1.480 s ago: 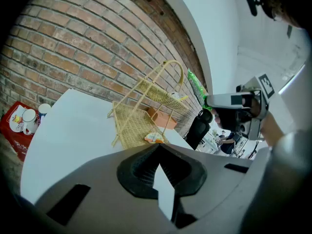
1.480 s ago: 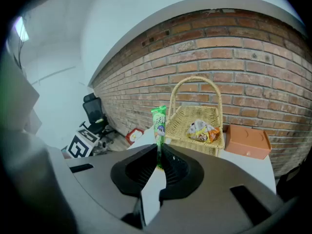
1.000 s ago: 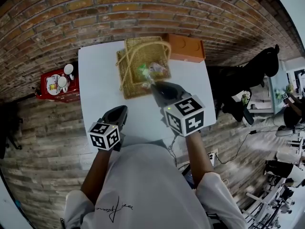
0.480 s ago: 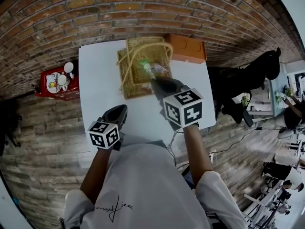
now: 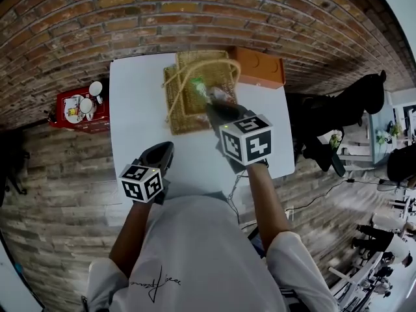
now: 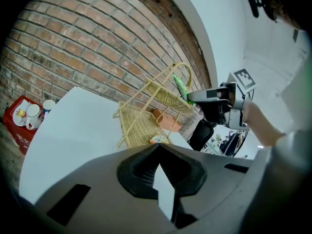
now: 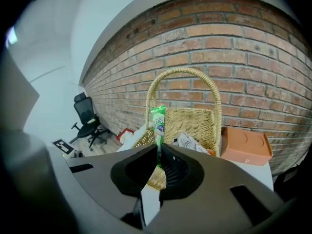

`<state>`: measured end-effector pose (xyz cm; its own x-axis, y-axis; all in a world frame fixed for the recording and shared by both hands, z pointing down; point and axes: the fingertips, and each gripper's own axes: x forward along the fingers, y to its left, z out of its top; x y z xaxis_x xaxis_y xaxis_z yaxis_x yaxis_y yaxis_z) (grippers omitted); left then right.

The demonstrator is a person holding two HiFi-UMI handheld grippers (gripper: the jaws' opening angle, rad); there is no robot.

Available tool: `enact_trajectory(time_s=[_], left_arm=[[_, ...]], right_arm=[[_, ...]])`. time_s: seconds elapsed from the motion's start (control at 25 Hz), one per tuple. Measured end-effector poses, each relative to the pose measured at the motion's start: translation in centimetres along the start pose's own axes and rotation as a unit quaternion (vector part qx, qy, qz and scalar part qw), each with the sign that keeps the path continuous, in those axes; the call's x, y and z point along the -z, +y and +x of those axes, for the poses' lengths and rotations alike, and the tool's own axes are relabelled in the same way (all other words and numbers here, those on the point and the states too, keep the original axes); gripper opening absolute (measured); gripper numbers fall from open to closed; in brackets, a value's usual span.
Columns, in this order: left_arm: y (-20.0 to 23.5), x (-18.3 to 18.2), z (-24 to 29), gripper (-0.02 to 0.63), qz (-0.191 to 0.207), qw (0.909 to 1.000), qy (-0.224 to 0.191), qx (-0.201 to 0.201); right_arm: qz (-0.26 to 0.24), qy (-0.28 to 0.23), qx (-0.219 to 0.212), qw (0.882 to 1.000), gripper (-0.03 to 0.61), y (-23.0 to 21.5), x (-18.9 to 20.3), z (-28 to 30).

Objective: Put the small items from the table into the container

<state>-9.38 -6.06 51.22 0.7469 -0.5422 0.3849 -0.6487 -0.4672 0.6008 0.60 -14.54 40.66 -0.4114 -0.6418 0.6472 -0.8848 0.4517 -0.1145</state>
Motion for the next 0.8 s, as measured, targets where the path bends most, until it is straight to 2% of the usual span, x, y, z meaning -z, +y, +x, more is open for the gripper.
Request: enact_trajectory(time_s=[0.36,0.56,0.68,0.8], left_arm=[[0.12,-0.1,0.04,0.009,-0.003,1.0,-0.002,-0.003],[0.2,-0.15,0.03,0.009,-0.004,1.0,-0.002,-0.005],[0.19,-0.18,0.02,0.009,-0.004,1.0,-0.003,-0.005],[0.17,-0.16,0.01,0.009,-0.004,1.0,-0.003,-0.005]], right_arm=[[0.001,0.0,0.006,1.0,0.04,-0.27,0.11,0.44],[-0.007,-0.002,-0.006,1.0,0.042,0.24,-0.02,0.48],[-0.006,-0.006,-0.008,1.0,0.097,0.29,-0.06,0.38],[-0.003,-0.013,-0.006,1.0,0.109,0.24,-0.13,0.1]])
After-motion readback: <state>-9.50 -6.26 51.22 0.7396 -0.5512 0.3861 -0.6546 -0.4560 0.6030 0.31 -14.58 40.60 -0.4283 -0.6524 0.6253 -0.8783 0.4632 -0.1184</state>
